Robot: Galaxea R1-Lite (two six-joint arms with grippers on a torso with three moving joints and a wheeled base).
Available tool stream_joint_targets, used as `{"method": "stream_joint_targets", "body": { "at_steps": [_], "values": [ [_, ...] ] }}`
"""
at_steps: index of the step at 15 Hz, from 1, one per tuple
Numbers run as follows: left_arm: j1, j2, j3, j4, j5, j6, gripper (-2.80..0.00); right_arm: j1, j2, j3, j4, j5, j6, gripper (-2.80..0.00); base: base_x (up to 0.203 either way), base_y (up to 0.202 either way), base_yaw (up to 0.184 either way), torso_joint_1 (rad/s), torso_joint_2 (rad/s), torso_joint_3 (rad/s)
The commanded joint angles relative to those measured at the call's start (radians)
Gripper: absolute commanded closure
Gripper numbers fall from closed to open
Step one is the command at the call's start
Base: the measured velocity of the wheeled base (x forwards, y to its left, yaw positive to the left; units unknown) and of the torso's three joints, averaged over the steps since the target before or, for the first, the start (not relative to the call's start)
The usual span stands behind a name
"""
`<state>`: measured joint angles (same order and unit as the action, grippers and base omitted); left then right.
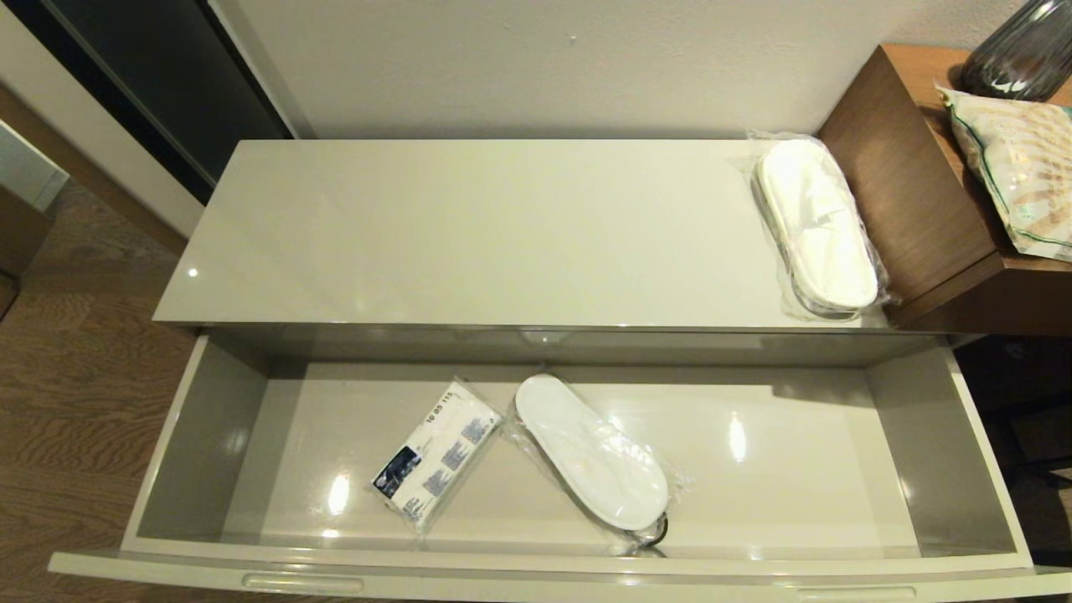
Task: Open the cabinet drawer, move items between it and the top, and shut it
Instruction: Take out the tissue from the drawer
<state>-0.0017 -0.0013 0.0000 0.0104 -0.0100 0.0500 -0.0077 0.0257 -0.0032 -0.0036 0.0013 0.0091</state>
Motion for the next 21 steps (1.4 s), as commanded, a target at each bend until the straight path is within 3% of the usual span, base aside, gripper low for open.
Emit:
{"method": "stream_joint_targets", "body": {
  "at_steps": [1, 4, 6, 7, 9, 11, 15, 17, 21],
  "values": [
    [0.0, 0.001, 0.0, -0.002, 0.004, 0.004, 0.0, 0.0, 0.006, 0.0, -0.001, 0.0, 0.0, 0.0, 0.0, 0.0, 0.0, 0.0, 0.0, 0.0],
    [0.0, 0.003, -0.021, 0.014, 0.019, -0.003, 0.0, 0.0, 0.006, 0.0, -0.001, 0.0, 0.0, 0.0, 0.0, 0.0, 0.0, 0.0, 0.0, 0.0],
    [0.0, 0.018, -0.137, 0.066, 0.04, 0.019, 0.0, 0.0, 0.005, 0.0, -0.001, 0.0, 0.0, 0.0, 0.0, 0.0, 0.0, 0.0, 0.0, 0.0],
    [0.0, 0.029, -0.198, 0.134, 0.051, 0.022, 0.0, 0.0, 0.006, 0.0, -0.001, 0.0, 0.0, 0.0, 0.0, 0.0, 0.0, 0.0, 0.0, 0.0],
    [0.001, 0.112, -0.442, 0.338, 0.064, 0.031, 0.0, 0.0, 0.005, 0.0, -0.001, 0.0, 0.0, 0.0, 0.0, 0.0, 0.0, 0.0, 0.0, 0.0],
    [0.001, 0.28, -0.64, 0.497, 0.076, 0.044, 0.0, 0.0, 0.005, 0.0, -0.001, 0.0, 0.0, 0.0, 0.0, 0.0, 0.0, 0.0, 0.0, 0.0],
    [0.002, 0.6, -0.903, 0.611, 0.16, 0.08, 0.0, 0.0, 0.005, 0.0, -0.001, 0.0, 0.0, 0.0, 0.0, 0.0, 0.0, 0.0, 0.0, 0.0],
    [0.006, 0.747, -1.022, 0.662, 0.211, 0.148, 0.0, 0.0, 0.005, 0.0, -0.001, 0.0, 0.0, 0.0, 0.0, 0.0, 0.0, 0.0, 0.0, 0.0],
    [0.008, 1.067, -1.317, 0.879, 0.288, 0.273, 0.0, 0.0, 0.005, 0.0, -0.001, 0.0, 0.0, 0.0, 0.0, 0.0, 0.0, 0.0, 0.0, 0.0]
  ]
}}
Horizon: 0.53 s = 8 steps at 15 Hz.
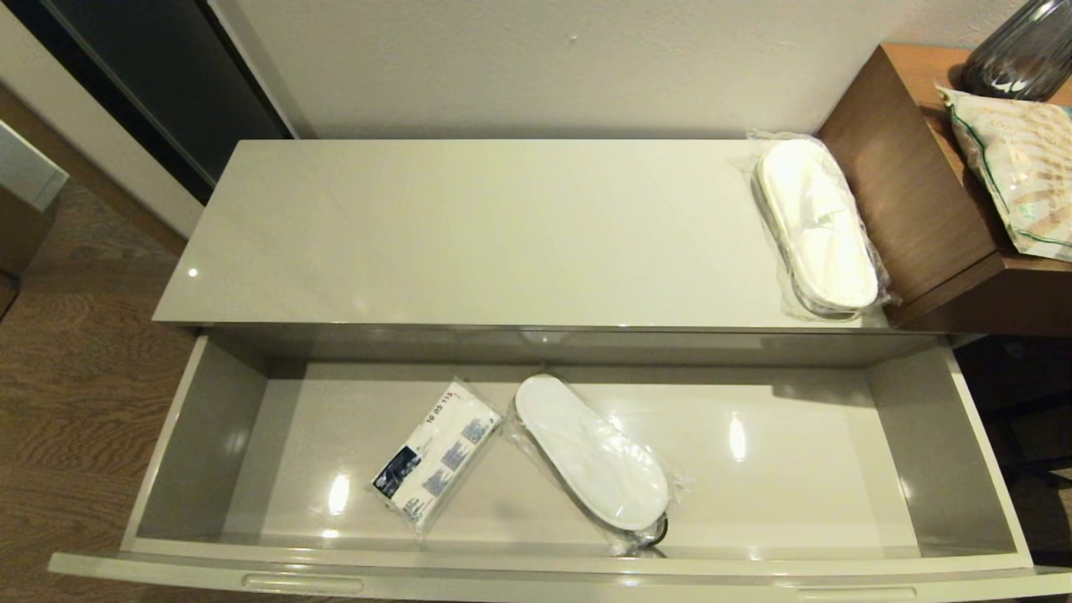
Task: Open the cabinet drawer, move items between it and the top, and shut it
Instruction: Take out the tissue from the drawer
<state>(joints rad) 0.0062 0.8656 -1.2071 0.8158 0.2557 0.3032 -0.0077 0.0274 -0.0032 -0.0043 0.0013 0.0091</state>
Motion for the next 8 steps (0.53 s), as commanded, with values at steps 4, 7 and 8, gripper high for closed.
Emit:
{"method": "stream_joint_targets", "body": {
  "at_steps": [4, 7, 8],
  "values": [
    [-0.021, 0.53, -0.363, 0.125, 0.07, 0.076, 0.0, 0.0, 0.003, 0.0, 0.0, 0.0, 0.0, 0.0, 0.0, 0.0, 0.0, 0.0, 0.0, 0.0],
    [-0.024, 0.691, -0.432, 0.075, 0.097, 0.164, 0.0, 0.0, 0.005, 0.0, 0.0, 0.0, 0.0, 0.0, 0.0, 0.0, 0.0, 0.0, 0.0, 0.0],
    [-0.026, 0.743, -0.461, 0.087, 0.095, 0.175, 0.0, 0.0, 0.003, 0.0, 0.0, 0.0, 0.0, 0.0, 0.0, 0.0, 0.0, 0.0, 0.0, 0.0]
  ]
}}
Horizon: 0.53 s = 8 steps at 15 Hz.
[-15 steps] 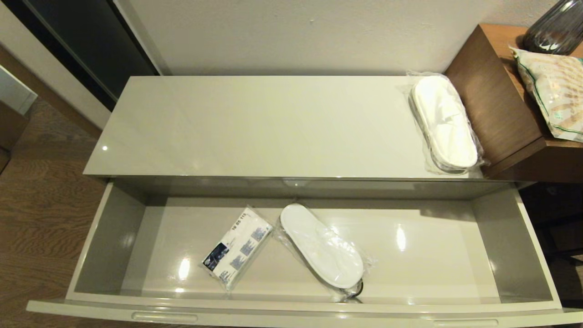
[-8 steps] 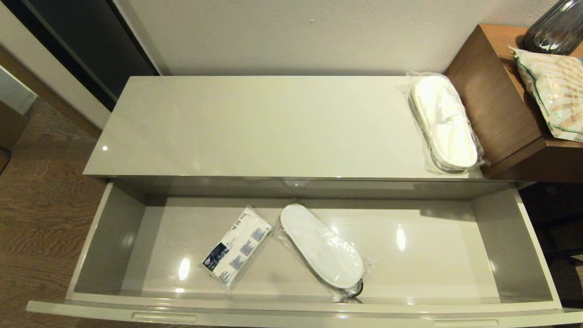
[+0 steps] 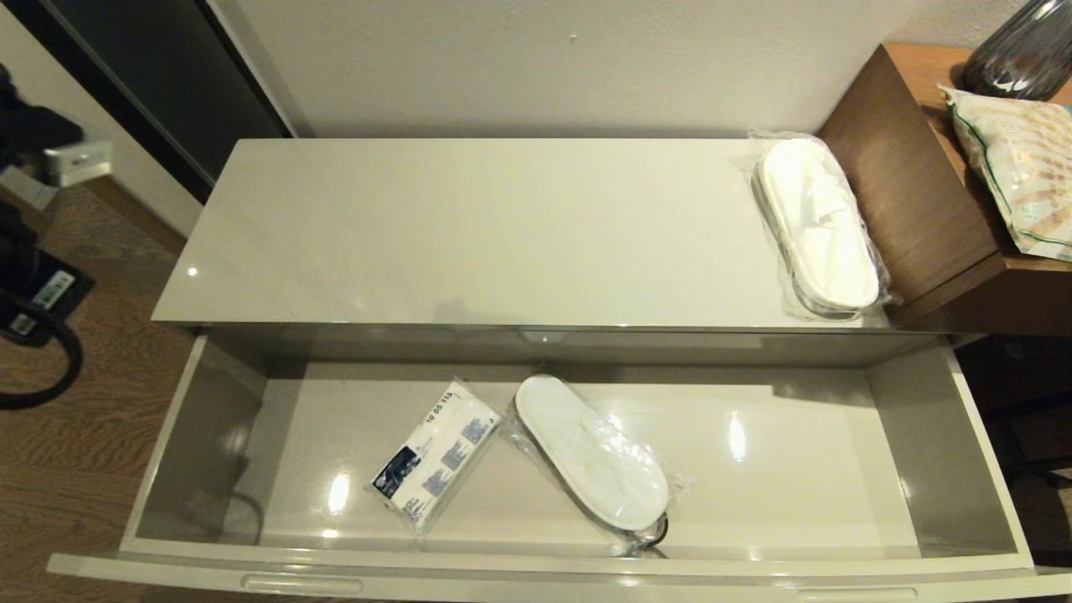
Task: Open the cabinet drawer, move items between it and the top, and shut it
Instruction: Take out the tissue from the drawer
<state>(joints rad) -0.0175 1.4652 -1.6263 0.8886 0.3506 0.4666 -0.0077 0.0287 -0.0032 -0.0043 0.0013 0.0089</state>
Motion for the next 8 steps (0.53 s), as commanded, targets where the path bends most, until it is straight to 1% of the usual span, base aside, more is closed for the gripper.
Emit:
{"method": "stream_joint_targets", "body": {
  "at_steps": [1, 3, 4, 5, 6, 8],
  "values": [
    [-0.011, 0.19, -0.088, 0.068, -0.028, 0.019, 0.0, 0.0, 0.003, 0.0, 0.0, 0.0, 0.0, 0.0, 0.0, 0.0, 0.0, 0.0, 0.0, 0.0],
    [-0.041, 0.255, -0.157, 0.246, -0.113, 0.02, 0.0, 0.0, 0.003, 0.0, 0.0, 0.0, 0.0, 0.0, 0.0, 0.0, 0.0, 0.0, 0.0, 0.0],
    [-0.056, 0.285, -0.173, 0.289, -0.153, 0.018, 0.0, 0.0, 0.002, 0.0, 0.0, 0.0, 0.0, 0.0, 0.0, 0.0, 0.0, 0.0, 0.0, 0.0],
    [-0.07, 0.307, -0.179, 0.305, -0.183, 0.023, 0.0, 0.0, 0.002, 0.0, 0.0, 0.0, 0.0, 0.0, 0.0, 0.0, 0.0, 0.0, 0.0, 0.0],
    [-0.09, 0.322, -0.179, 0.317, -0.191, 0.03, -2.8, 0.0, 0.003, 0.0, 0.0, 0.0, 0.0, 0.0, 0.0, 0.0, 0.0, 0.0, 0.0, 0.0],
    [-0.133, 0.338, -0.17, 0.368, -0.212, 0.045, -2.8, 0.0, 0.002, 0.0, 0.0, 0.0, 0.0, 0.0, 0.0, 0.0, 0.0, 0.0, 0.0, 0.0]
  ]
}}
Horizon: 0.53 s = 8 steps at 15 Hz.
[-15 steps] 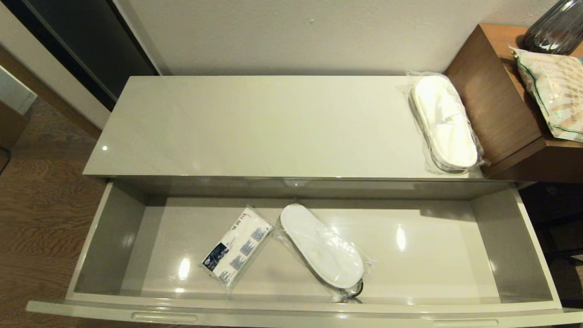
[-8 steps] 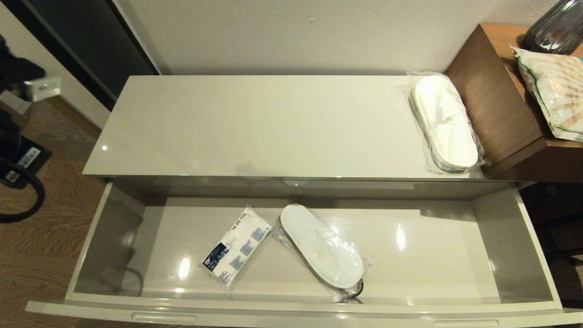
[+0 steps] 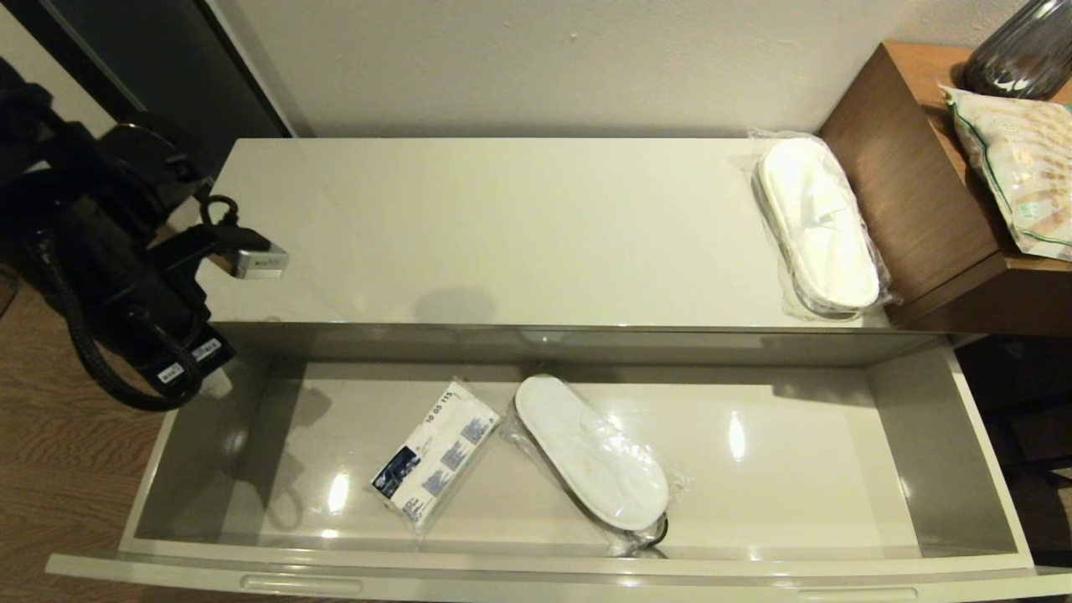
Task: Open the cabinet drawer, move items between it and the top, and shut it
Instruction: Take out the tissue from the drawer
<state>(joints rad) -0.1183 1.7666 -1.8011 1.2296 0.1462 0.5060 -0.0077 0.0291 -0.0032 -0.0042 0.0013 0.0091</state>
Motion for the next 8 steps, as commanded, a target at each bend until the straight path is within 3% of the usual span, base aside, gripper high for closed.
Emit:
{"method": "stream_joint_targets", "body": {
  "at_steps": [1, 8],
  "values": [
    [-0.053, 0.037, 0.023, 0.033, -0.018, 0.004, -2.8, 0.0, 0.003, 0.0, 0.0, 0.0, 0.0, 0.0, 0.0, 0.0, 0.0, 0.0, 0.0, 0.0],
    [-0.191, 0.115, 0.107, -0.075, -0.067, -0.009, -2.8, 0.0, 0.003, 0.0, 0.0, 0.0, 0.0, 0.0, 0.0, 0.0, 0.0, 0.0, 0.0, 0.0]
  ]
}}
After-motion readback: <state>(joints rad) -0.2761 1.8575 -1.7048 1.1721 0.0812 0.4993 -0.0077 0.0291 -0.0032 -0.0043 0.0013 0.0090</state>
